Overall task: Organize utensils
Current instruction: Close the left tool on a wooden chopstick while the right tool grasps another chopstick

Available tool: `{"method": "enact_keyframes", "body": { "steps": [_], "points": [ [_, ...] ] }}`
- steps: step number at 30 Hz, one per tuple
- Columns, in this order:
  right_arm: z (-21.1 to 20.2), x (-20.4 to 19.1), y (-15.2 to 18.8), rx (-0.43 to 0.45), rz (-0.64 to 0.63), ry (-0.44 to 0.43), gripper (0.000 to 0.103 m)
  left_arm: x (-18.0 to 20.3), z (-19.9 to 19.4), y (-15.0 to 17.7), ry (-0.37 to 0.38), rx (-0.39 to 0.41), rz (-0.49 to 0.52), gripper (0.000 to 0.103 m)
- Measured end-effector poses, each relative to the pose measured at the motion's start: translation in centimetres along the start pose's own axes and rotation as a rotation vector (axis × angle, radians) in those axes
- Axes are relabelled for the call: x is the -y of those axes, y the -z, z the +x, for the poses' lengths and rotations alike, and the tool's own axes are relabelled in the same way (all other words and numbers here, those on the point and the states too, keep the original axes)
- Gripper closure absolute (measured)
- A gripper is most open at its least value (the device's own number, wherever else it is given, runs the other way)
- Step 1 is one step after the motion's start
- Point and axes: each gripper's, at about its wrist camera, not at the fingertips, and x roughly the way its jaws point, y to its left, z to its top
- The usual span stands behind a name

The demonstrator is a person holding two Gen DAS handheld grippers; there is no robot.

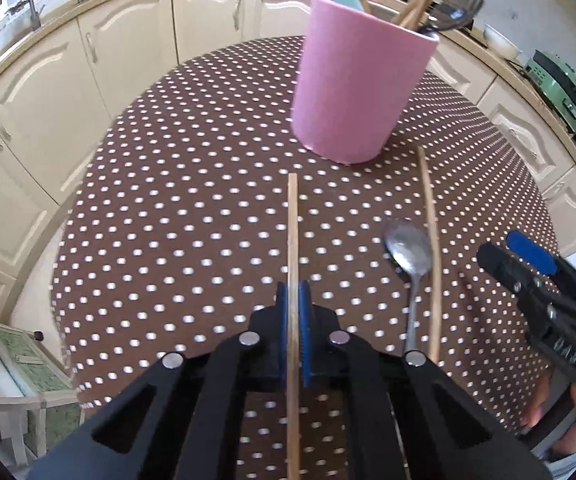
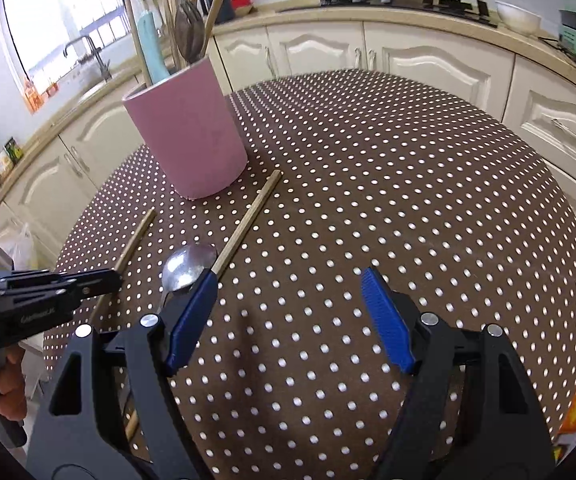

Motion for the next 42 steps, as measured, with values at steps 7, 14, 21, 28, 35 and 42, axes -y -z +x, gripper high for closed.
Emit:
{"method": "enact_keyframes", "body": {
  "steps": [7,14,21,28,35,42],
  "points": [
    [3.5,-1.3,-3.2,-0.137,0.029,-0.038,0.039,-1.6,0.0,-0.5,0.015,-0.031,-0.001,0.097],
    [5.7,-3.3,-5.6,-0.239,-0.034,0.005,0.052,-2.6,-0.8,0.1,0.064,-0.08,0.027,0.075],
    [6.9,-5.2,-6.5,-0.28,-0.179,0.097,0.078,-1.1,-0.8,0.4,0.041,-0.082,0.086,0.073],
    [5.8,-3.2,-5.8,-0.326,-0.215,0.005,0.092,-0.3,-0.8,1.9,0.005,-0.066,0.088,0.093],
    [5.1,-2.0,-5.1,-0.408,-0.236,-0.03,0.091,-1.8,-1.1,2.1,0.006,-0.042,0.079,0.096],
    [5.9,-2.8,-4.6,-0.424,-0.243,-0.007,0.091,-1.5,-1.2,2.2,-0.021,-0.019,0.083,0.096]
  ]
}}
